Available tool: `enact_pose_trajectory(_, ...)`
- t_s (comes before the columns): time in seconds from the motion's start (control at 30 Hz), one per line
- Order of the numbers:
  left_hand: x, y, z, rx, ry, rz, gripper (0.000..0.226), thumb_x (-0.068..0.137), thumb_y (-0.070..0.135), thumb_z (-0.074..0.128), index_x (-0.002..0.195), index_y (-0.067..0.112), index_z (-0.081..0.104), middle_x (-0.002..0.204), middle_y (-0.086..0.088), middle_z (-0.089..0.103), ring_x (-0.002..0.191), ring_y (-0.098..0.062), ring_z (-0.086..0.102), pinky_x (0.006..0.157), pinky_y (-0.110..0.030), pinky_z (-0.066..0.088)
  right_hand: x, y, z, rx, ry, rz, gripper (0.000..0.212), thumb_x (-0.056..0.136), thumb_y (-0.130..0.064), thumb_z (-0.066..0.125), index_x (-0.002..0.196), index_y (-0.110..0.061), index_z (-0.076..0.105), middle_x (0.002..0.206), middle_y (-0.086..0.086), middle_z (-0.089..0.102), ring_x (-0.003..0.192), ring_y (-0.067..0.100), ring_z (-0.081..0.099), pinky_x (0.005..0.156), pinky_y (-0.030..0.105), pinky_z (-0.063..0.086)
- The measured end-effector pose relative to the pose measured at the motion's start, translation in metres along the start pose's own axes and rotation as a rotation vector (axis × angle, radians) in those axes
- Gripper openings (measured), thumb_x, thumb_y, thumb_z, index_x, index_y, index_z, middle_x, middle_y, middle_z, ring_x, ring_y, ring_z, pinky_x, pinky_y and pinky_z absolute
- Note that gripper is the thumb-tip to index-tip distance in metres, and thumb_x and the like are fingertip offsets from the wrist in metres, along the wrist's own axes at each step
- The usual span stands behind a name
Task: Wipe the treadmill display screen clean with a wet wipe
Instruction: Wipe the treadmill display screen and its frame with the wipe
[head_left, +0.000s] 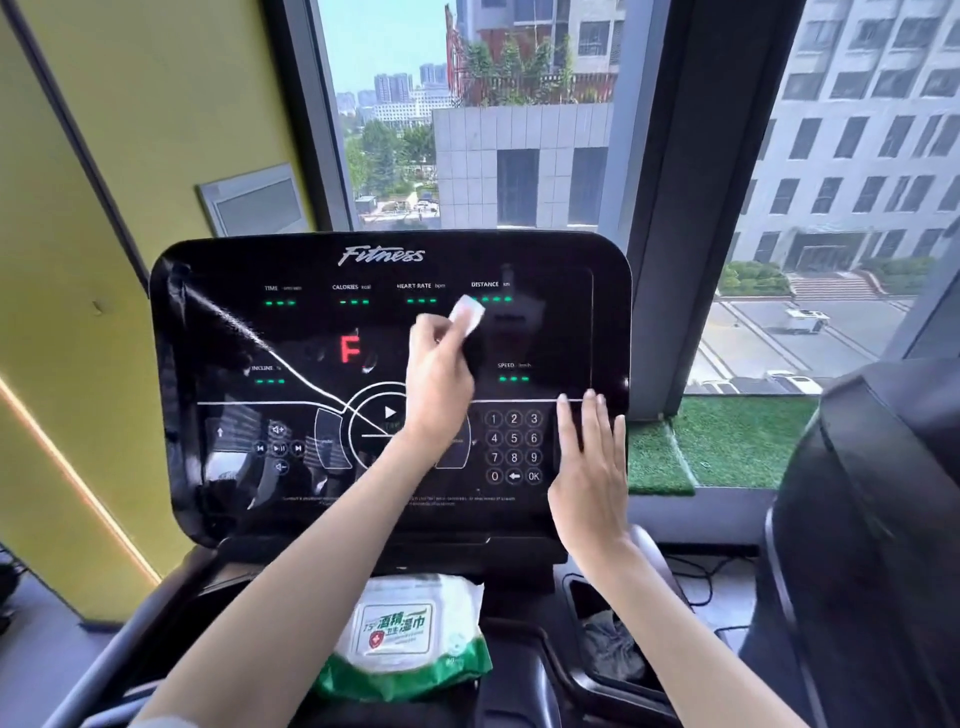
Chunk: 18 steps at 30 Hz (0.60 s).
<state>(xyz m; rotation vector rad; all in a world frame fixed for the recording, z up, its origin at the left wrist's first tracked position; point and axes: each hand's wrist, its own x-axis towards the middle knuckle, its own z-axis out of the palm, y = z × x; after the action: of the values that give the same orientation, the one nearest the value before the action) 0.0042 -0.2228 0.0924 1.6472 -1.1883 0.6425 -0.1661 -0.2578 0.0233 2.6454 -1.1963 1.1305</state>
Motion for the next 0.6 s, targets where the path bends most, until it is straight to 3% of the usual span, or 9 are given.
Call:
enact_pose_trajectory(0.07,-0.004,0.013,0.006,0.0,0.043,-0.101,0.054,0.073,-0.02,0.045,0.117,0.006,0.06,0.093,-0.011,0.047,0.083,-0.023,0.046,0.074,-0.027,0.045,-0.001,-0.002,0.002,-0.029,0.0,0.001,0.093,0.059,0.021,0.055,0.144,-0.009,0.031,0.148,0.025,0.028,0.14,0.034,0.022,0.116,0.045,0.013)
enact_pose_trajectory(0.1,-0.009,0.022,0.011,0.008,-0.013,-0.05,0.053,0.071,-0.02,0.043,0.114,0.005,0.061,0.093,-0.011,0.047,0.083,-0.024,0.045,0.069,-0.032,0.047,-0.001,-0.003,0.002,-0.044,-0.002,-0.002,0.093,0.059,0.021,0.055,0.144,-0.009,0.031,0.148,0.026,0.028,0.14,0.035,0.021,0.115,0.046,0.012)
enact_pose_trajectory(0.2,-0.028,0.039,0.025,0.024,-0.374,0.368,0.05,0.068,-0.01,0.042,0.112,0.007,0.056,0.097,-0.007,0.043,0.085,-0.024,0.039,0.052,-0.04,0.049,0.001,-0.005,0.004,-0.054,-0.002,0.001,0.082,0.061,0.018,0.058,0.137,-0.006,0.04,0.145,0.028,0.03,0.138,0.037,0.024,0.113,0.046,0.014)
enact_pose_trajectory(0.27,-0.022,0.029,0.02,0.026,-0.464,0.453,0.053,0.067,-0.009,0.042,0.116,0.008,0.055,0.098,-0.006,0.042,0.087,-0.023,0.039,0.051,-0.04,0.05,0.001,-0.005,0.003,-0.054,0.017,0.005,0.08,0.061,0.017,0.06,0.136,-0.005,0.041,0.145,0.029,0.03,0.138,0.037,0.025,0.113,0.047,0.014)
enact_pose_trajectory(0.33,-0.011,0.01,0.011,0.007,-0.278,0.324,0.054,0.069,-0.012,0.04,0.117,0.006,0.058,0.097,-0.006,0.043,0.087,-0.024,0.042,0.061,-0.043,0.05,0.001,-0.005,0.002,-0.067,0.021,0.0,0.088,0.059,0.018,0.061,0.139,-0.007,0.037,0.145,0.029,0.03,0.137,0.038,0.026,0.113,0.049,0.017)
enact_pose_trajectory(0.43,0.003,-0.002,0.005,-0.027,0.139,-0.132,0.039,0.077,-0.015,0.042,0.107,-0.001,0.063,0.091,-0.014,0.047,0.082,-0.024,0.045,0.074,-0.037,0.046,0.001,-0.01,0.002,-0.073,0.013,0.0,0.091,0.054,0.015,0.066,0.139,-0.007,0.04,0.142,0.033,0.032,0.135,0.042,0.029,0.111,0.054,0.023)
enact_pose_trajectory(0.5,0.002,0.019,0.01,-0.018,0.202,-0.25,0.033,0.075,-0.016,0.04,0.097,-0.005,0.062,0.092,-0.015,0.047,0.081,-0.025,0.045,0.071,-0.036,0.045,0.002,-0.015,0.004,-0.081,-0.007,0.028,0.091,0.054,0.014,0.068,0.139,-0.008,0.04,0.142,0.034,0.03,0.136,0.043,0.026,0.111,0.055,0.023)
enact_pose_trajectory(0.6,-0.021,0.047,0.025,0.029,-0.222,0.169,0.043,0.07,-0.011,0.045,0.109,0.003,0.058,0.096,-0.006,0.042,0.085,-0.024,0.042,0.053,-0.038,0.047,0.003,-0.017,0.007,-0.081,-0.019,0.05,0.085,0.059,0.013,0.067,0.138,-0.008,0.041,0.144,0.033,0.027,0.137,0.041,0.021,0.113,0.052,0.016)
